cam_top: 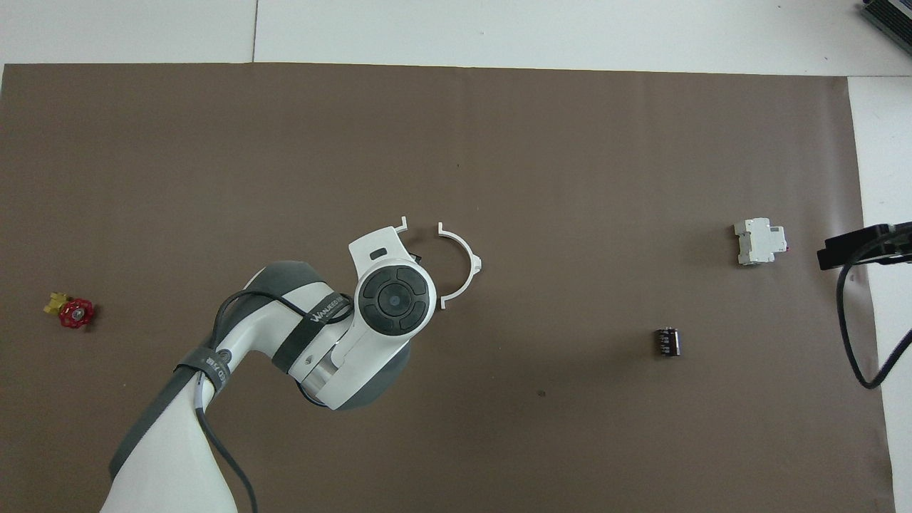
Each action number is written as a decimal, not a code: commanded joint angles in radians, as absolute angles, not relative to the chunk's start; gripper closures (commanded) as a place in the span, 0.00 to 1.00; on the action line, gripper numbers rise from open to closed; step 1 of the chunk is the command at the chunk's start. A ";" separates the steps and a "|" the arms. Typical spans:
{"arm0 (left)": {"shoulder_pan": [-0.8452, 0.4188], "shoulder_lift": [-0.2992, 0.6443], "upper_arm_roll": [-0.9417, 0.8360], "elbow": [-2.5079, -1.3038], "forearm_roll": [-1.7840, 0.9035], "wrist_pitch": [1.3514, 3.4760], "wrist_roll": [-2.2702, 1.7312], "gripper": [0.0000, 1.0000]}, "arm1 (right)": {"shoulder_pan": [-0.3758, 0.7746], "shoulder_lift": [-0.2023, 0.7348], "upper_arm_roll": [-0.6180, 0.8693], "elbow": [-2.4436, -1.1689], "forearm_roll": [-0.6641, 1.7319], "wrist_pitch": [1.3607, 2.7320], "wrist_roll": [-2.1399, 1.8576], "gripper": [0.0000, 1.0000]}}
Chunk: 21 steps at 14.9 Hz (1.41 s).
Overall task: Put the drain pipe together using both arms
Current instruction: 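Press the held half-ring against the placed one to close the ring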
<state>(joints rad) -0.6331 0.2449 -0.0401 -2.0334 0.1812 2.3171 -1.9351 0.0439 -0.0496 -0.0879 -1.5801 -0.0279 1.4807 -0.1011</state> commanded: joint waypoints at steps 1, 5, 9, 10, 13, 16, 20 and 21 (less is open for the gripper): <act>-0.650 0.256 -0.032 -2.029 0.209 2.324 -1.965 0.98 | 0.032 -0.064 -0.081 -1.601 -0.020 1.500 -0.094 0.00; -0.675 0.285 -0.029 -2.017 0.207 2.350 -1.965 0.98 | 0.032 -0.064 -0.081 -1.601 -0.020 1.500 -0.094 0.00; -0.678 0.319 -0.031 -1.993 0.209 2.371 -1.965 0.98 | 0.032 -0.064 -0.081 -1.600 -0.020 1.500 -0.094 0.00; -0.677 0.324 -0.032 -1.985 0.209 2.382 -1.965 0.98 | 0.032 -0.064 -0.081 -1.601 -0.020 1.500 -0.094 0.00; -0.678 0.342 -0.032 -1.976 0.209 2.399 -1.965 0.98 | 0.032 -0.064 -0.081 -1.600 -0.020 1.500 -0.094 0.00; -0.678 0.344 -0.032 -1.974 0.207 2.402 -1.965 0.98 | 0.032 -0.064 -0.081 -1.600 -0.020 1.500 -0.094 0.00; -0.680 0.345 -0.032 -1.977 0.207 2.416 -1.965 0.98 | 0.032 -0.064 -0.081 -1.601 -0.020 1.500 -0.094 0.00; -0.681 0.345 -0.034 -1.979 0.207 2.416 -1.965 0.98 | 0.032 -0.064 -0.081 -1.601 -0.020 1.500 -0.094 0.00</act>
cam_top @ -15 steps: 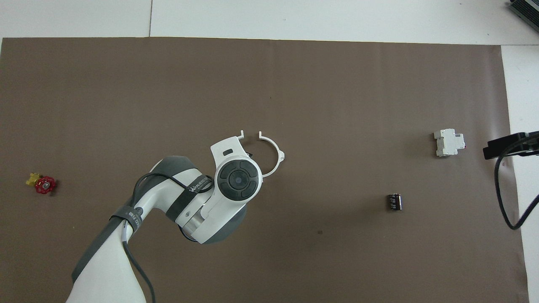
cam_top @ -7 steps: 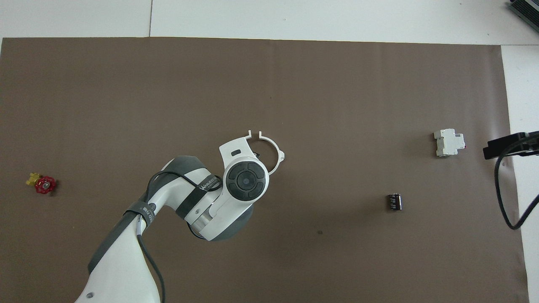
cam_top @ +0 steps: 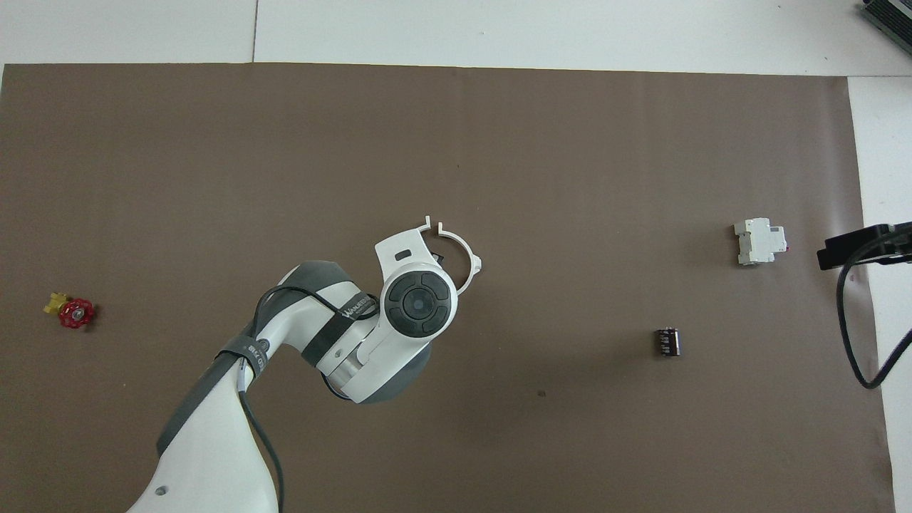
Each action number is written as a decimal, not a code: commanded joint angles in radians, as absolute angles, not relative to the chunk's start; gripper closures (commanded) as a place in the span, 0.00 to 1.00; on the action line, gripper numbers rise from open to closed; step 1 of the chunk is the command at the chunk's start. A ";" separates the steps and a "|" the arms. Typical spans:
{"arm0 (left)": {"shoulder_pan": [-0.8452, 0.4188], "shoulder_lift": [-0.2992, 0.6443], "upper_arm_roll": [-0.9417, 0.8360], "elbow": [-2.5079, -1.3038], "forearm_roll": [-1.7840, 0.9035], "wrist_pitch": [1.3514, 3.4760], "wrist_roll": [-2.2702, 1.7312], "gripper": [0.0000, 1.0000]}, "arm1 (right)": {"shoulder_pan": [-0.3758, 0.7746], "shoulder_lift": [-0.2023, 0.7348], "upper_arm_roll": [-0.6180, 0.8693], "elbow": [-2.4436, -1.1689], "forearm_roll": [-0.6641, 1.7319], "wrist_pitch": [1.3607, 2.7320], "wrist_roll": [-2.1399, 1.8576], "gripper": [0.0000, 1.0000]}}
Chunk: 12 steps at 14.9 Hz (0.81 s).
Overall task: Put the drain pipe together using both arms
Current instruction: 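Press the held half-ring against the placed one to close the ring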
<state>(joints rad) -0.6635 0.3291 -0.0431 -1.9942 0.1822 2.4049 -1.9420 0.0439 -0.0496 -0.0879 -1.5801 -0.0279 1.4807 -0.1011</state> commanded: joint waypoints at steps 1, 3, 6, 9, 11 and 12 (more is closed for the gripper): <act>-0.687 0.345 -0.032 -1.979 0.207 2.418 -1.965 0.98 | 0.032 -0.064 -0.081 -1.601 -0.020 1.500 -0.094 0.00; -0.687 0.347 -0.032 -1.979 0.207 2.433 -1.965 0.98 | 0.032 -0.064 -0.081 -1.601 -0.020 1.500 -0.094 0.00; -0.692 0.365 -0.032 -1.980 0.207 2.438 -1.965 0.98 | 0.032 -0.064 -0.081 -1.601 -0.020 1.500 -0.094 0.00; -0.699 0.364 -0.032 -1.987 0.207 2.434 -1.965 0.98 | 0.032 -0.064 -0.081 -1.601 -0.020 1.500 -0.094 0.00; -0.700 0.364 -0.032 -1.987 0.207 2.433 -1.965 0.87 | 0.032 -0.064 -0.081 -1.601 -0.020 1.500 -0.094 0.00; -0.699 0.364 -0.032 -1.987 0.207 2.430 -1.964 0.45 | 0.032 -0.064 -0.081 -1.600 -0.020 1.500 -0.094 0.00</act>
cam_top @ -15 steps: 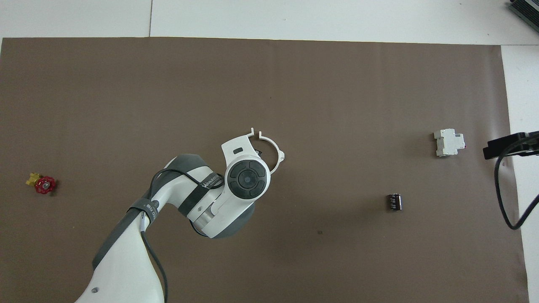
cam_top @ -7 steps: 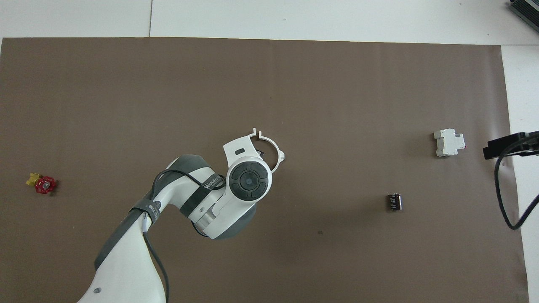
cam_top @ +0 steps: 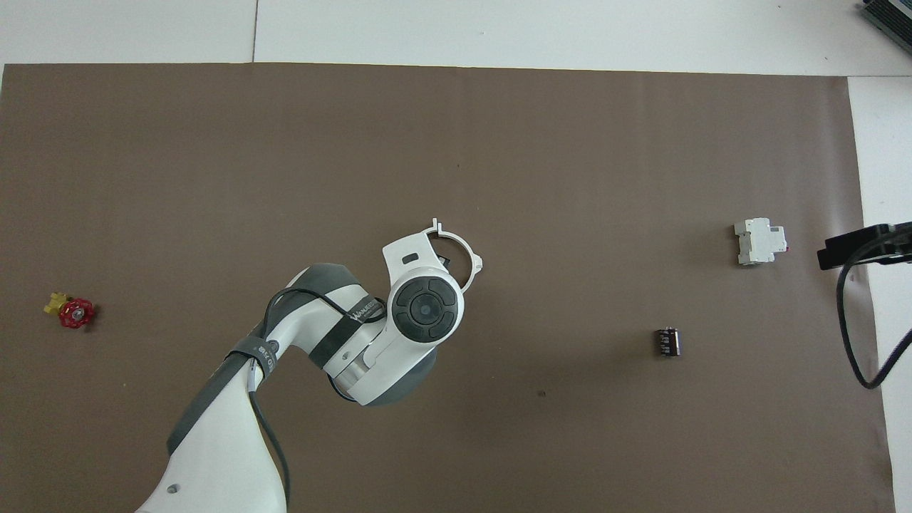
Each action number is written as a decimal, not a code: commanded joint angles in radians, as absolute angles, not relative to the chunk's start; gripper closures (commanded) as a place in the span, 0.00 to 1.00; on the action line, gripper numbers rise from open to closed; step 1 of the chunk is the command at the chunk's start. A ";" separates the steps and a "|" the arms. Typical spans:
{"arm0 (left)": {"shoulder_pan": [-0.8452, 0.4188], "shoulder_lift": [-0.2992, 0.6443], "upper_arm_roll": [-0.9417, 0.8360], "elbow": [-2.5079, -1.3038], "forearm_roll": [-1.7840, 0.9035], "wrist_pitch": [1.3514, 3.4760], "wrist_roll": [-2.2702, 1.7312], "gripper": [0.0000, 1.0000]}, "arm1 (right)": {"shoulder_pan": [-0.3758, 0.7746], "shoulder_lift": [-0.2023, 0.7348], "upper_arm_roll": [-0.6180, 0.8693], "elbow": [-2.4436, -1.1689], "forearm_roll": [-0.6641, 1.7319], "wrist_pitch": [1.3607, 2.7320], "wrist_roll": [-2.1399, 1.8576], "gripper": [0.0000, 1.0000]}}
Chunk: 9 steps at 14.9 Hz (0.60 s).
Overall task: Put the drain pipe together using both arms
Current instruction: 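Press the held half-ring against the placed one to close the ring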
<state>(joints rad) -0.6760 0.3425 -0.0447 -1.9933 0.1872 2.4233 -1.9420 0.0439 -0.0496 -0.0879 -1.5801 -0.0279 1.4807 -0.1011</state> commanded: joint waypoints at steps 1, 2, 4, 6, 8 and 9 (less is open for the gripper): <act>-0.699 0.364 -0.032 -1.987 0.207 2.424 -1.963 0.34 | 0.032 -0.064 -0.081 -1.601 -0.020 1.500 -0.094 0.00; -0.699 0.364 -0.032 -1.987 0.209 2.424 -1.962 0.11 | 0.032 -0.064 -0.081 -1.601 -0.020 1.500 -0.094 0.00; -0.699 0.362 -0.031 -1.982 0.210 2.415 -1.960 0.00 | 0.032 -0.064 -0.081 -1.601 -0.020 1.500 -0.094 0.00; -0.699 0.362 -0.031 -1.974 0.215 2.390 -1.956 0.00 | 0.032 -0.064 -0.081 -1.601 -0.020 1.500 -0.094 0.00; -0.701 0.362 -0.031 -1.967 0.216 2.378 -1.954 0.00 | 0.032 -0.064 -0.081 -1.601 -0.020 1.500 -0.094 0.00; -0.701 0.361 -0.031 -1.965 0.216 2.372 -1.954 0.00 | 0.032 -0.064 -0.081 -1.600 -0.020 1.500 -0.094 0.00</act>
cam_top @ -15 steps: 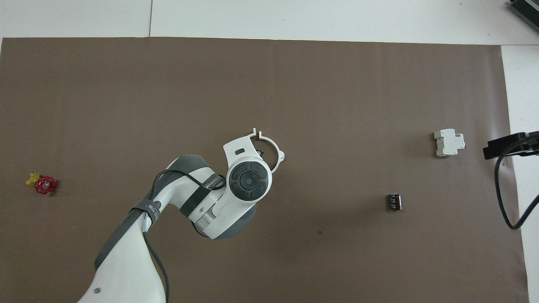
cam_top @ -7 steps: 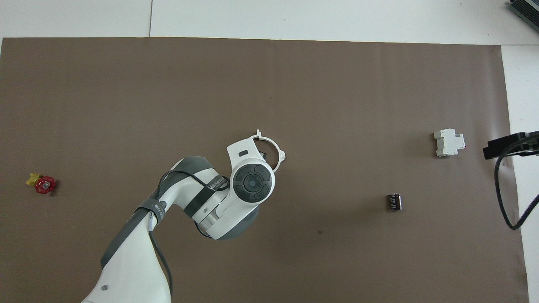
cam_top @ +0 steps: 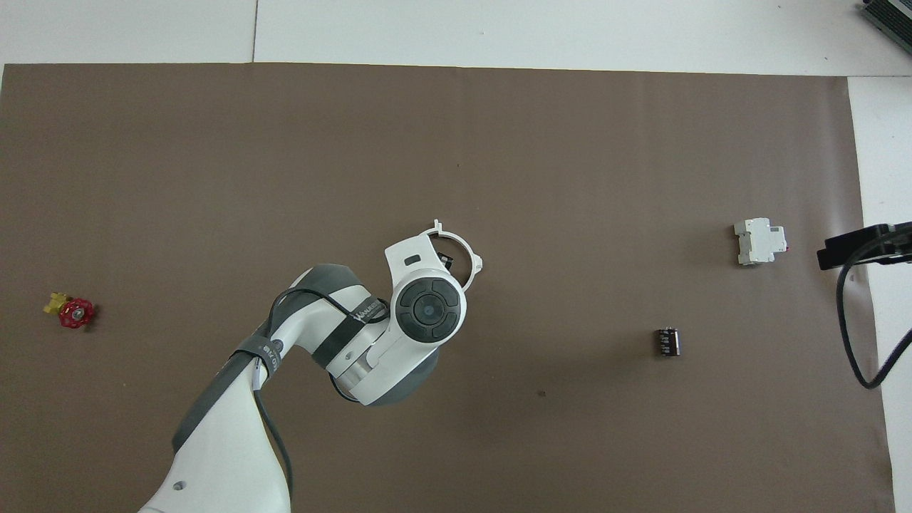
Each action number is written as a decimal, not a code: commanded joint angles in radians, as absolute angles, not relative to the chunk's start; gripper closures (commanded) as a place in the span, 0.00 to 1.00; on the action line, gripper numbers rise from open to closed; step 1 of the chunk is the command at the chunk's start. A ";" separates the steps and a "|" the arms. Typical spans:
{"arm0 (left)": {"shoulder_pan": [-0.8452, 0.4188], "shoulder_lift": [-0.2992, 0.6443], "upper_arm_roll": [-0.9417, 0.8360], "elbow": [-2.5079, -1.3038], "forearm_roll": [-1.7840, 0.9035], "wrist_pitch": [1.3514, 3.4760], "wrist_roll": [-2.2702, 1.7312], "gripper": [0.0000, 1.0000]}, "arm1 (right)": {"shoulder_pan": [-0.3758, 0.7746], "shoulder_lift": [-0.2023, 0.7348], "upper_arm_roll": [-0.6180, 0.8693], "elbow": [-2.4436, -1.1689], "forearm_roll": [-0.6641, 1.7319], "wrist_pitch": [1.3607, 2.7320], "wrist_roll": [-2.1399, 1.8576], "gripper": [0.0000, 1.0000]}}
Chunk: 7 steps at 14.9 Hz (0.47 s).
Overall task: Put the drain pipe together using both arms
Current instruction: 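Press the held half-ring against the placed one to close the ring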
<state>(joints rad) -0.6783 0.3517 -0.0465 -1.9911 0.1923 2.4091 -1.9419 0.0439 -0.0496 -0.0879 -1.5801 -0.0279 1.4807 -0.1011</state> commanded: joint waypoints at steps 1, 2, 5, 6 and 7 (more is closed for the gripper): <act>-0.701 0.360 -0.031 -1.957 0.218 2.359 -1.953 0.00 | 0.032 -0.064 -0.081 -1.600 -0.020 1.500 -0.094 0.00; -0.700 0.360 -0.029 -1.938 0.218 2.341 -1.953 0.00 | 0.032 -0.064 -0.081 -1.601 -0.020 1.500 -0.094 0.00; -0.683 0.345 -0.029 -1.855 0.218 2.237 -1.901 0.00 | 0.032 -0.064 -0.081 -1.600 -0.020 1.500 -0.094 0.00; -0.675 0.325 -0.026 -1.829 0.216 2.203 -1.878 0.00 | 0.032 -0.064 -0.081 -1.600 -0.020 1.500 -0.094 0.00; -0.652 0.293 -0.026 -1.818 0.216 2.171 -1.856 0.00 | 0.032 -0.064 -0.081 -1.601 -0.020 1.500 -0.094 0.00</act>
